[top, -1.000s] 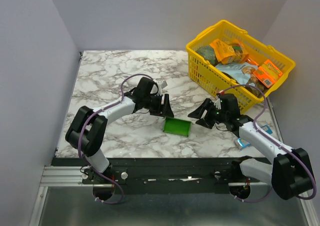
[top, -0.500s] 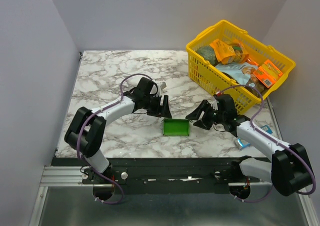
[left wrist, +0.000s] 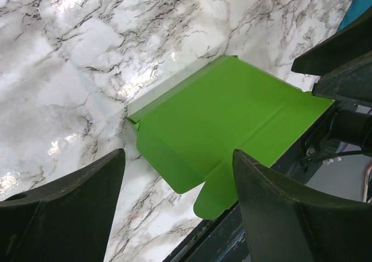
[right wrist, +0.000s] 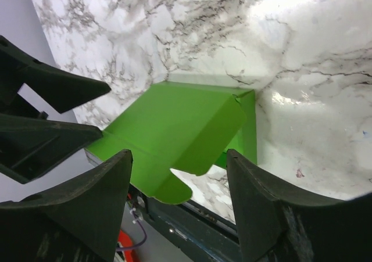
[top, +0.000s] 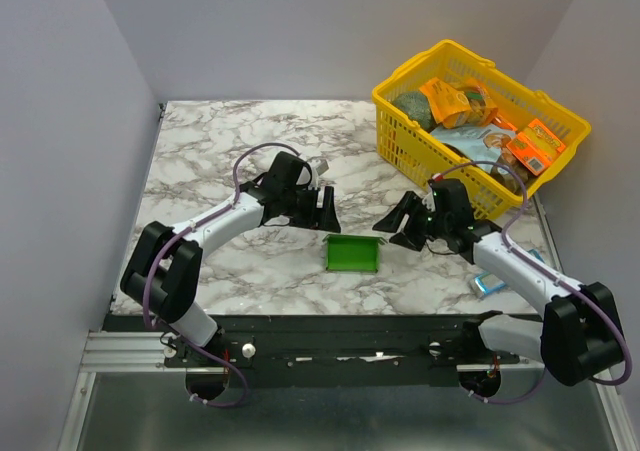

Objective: Fold the paper box

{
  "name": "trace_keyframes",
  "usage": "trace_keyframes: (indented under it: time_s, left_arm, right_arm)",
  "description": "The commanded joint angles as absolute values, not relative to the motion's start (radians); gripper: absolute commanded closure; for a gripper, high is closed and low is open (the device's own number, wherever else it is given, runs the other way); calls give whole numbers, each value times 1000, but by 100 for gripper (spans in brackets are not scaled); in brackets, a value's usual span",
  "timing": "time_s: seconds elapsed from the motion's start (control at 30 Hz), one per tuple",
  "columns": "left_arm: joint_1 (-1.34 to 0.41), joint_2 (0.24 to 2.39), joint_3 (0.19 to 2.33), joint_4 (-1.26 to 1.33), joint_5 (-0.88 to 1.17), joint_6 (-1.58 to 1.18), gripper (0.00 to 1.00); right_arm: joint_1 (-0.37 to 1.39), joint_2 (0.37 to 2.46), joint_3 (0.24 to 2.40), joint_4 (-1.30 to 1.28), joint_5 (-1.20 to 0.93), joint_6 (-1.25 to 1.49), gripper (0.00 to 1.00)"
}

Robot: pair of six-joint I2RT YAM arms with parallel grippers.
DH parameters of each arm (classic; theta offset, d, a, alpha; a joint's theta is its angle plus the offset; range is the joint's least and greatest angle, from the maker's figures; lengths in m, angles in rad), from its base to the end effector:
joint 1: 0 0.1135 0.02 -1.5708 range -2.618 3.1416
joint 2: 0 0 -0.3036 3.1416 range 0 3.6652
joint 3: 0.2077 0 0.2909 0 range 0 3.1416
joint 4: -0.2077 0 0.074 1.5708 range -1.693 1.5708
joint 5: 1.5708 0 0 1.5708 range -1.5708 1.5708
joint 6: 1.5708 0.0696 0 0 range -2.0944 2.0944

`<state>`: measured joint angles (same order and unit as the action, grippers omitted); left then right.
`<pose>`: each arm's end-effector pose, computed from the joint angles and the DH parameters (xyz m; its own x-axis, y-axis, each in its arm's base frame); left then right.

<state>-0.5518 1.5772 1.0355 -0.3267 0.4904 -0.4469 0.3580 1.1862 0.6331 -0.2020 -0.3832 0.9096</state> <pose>0.3100 -0.2293 0.2184 -0.8980 0.1051 -0.4272 0.3698 0.7065 -0.6034 0.2538 0.1227 0.2015 -0.8519 0.4629 -0.2449 0.1505 0.6644 0.7321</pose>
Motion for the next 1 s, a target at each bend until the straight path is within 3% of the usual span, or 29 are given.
trace_keyframes:
  time_s: [0.0, 0.33, 0.97]
  left_arm:
    - [-549, 1555, 1014, -328, 512, -468, 20]
    - [-548, 1548, 971, -278, 543, -525, 30]
    - [-569, 1534, 905, -169, 575, -615, 33]
  right_arm:
    - [351, 1218, 655, -198, -377, 887, 29]
    - [380, 1250, 604, -115, -425, 923, 37]
    - [472, 1266, 546, -81, -429, 1020, 37]
